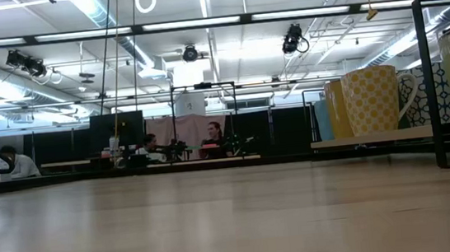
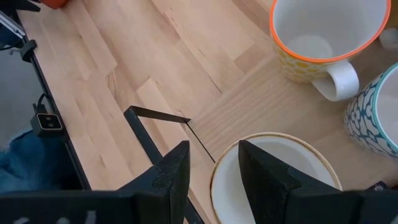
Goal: Place coffee mugs
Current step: Put the brown mug on the shelf
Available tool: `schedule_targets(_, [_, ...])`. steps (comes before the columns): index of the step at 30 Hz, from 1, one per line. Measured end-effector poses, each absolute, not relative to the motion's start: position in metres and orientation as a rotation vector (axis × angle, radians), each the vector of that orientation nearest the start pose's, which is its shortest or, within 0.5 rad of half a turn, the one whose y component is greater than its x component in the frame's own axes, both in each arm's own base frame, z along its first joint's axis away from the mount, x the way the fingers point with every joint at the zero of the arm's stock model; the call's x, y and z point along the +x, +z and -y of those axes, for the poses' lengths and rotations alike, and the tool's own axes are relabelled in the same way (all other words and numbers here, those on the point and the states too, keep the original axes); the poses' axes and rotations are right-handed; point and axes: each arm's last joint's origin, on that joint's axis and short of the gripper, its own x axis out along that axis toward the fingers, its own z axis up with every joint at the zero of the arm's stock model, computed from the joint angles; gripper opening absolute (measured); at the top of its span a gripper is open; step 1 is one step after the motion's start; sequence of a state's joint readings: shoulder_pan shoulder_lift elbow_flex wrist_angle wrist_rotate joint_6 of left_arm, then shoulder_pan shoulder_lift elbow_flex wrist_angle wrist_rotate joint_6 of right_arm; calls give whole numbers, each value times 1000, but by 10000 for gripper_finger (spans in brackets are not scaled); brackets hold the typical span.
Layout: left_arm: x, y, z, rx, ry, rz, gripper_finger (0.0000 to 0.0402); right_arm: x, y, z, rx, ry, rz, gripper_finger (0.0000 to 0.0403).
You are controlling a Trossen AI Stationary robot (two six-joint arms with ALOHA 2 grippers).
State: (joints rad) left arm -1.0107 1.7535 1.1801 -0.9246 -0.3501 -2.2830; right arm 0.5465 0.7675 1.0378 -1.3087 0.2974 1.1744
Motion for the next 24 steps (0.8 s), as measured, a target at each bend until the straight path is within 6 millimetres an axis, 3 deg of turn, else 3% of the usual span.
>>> schedule_targets(15, [169, 187, 249, -885, 929, -924, 144, 89, 328, -44, 654, -341, -926, 142])
schedule_targets(19, [172, 193, 253, -913, 828, -948, 144, 89, 328, -44, 654, -342, -926, 142])
schedule_targets(24, [174, 215, 256, -956, 623, -974, 144, 89, 328, -44, 654, -341, -926, 142])
